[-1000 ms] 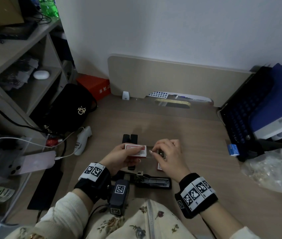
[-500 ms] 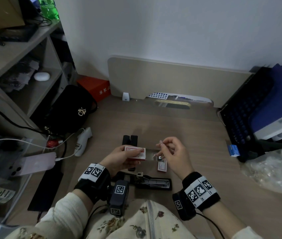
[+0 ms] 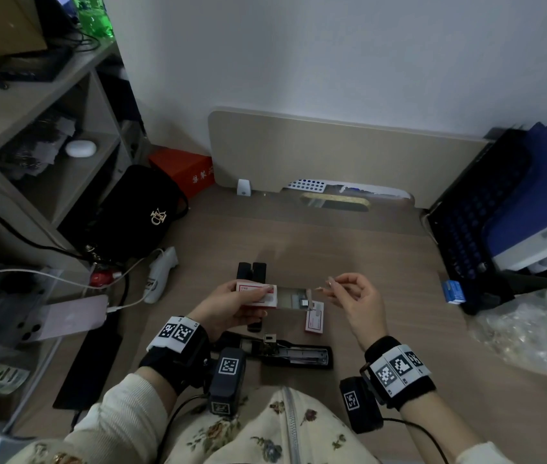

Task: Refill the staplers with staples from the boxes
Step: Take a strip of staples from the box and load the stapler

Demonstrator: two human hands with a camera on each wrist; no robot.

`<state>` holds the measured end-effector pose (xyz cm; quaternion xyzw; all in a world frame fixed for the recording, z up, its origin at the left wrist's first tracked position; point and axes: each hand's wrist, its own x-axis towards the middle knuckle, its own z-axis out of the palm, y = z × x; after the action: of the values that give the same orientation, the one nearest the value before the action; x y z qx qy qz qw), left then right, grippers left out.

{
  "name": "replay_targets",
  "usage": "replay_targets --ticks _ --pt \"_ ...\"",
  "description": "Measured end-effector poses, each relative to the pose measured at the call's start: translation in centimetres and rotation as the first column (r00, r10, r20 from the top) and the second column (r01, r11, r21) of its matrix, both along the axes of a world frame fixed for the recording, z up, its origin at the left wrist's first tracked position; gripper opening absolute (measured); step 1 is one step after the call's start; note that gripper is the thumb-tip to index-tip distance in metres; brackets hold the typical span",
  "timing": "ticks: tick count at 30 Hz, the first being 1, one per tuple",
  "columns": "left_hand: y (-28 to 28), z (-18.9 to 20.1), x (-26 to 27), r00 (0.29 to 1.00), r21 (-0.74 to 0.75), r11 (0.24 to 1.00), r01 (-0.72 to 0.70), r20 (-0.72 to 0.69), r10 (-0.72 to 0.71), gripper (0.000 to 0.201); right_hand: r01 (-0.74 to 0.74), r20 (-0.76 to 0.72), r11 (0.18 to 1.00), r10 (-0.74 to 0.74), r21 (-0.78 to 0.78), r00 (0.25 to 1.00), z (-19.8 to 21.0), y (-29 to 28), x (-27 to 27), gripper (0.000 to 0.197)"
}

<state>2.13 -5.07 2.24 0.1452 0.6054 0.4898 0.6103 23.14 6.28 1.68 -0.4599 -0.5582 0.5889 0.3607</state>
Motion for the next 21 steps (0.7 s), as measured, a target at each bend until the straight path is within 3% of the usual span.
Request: replay_targets --ticks 4,10,15,17,21 --pt "0.0 -0.3 -0.2 1.000 -0.011 1.000 -0.017 0.002 0.018 0.053 -0.036 0.057 0.999 0.035 0.018 0.998 -0.9 0.1 0.8 0.011" --pt "0.1 -0.5 -0.3 1.000 -0.021 1.000 -0.022 0.006 0.022 0.039 -0.124 0.123 0.992 0.125 -0.015 0.985 -1.7 -0.2 1.4 0.018" --pt "0.0 -0.6 -0.3 1.000 -0.015 1.000 -0.023 -0.003 0.023 0.034 -0.211 0.271 0.977 0.214 -0.039 0.939 -2.7 -0.6 2.1 0.027" --pt "0.0 -0.6 -0.2 1.000 -0.014 1.000 -0.022 -0.003 0.022 0.029 -0.273 0.360 0.960 0.279 -0.069 0.890 -3.4 -0.8 2.8 0.035" --pt "-0.1 -0.5 -0.2 1.000 -0.014 1.000 -0.020 -0.005 0.020 0.028 -0.398 0.601 0.909 0.389 -0.126 0.698 -5.4 -1.1 4.1 0.032"
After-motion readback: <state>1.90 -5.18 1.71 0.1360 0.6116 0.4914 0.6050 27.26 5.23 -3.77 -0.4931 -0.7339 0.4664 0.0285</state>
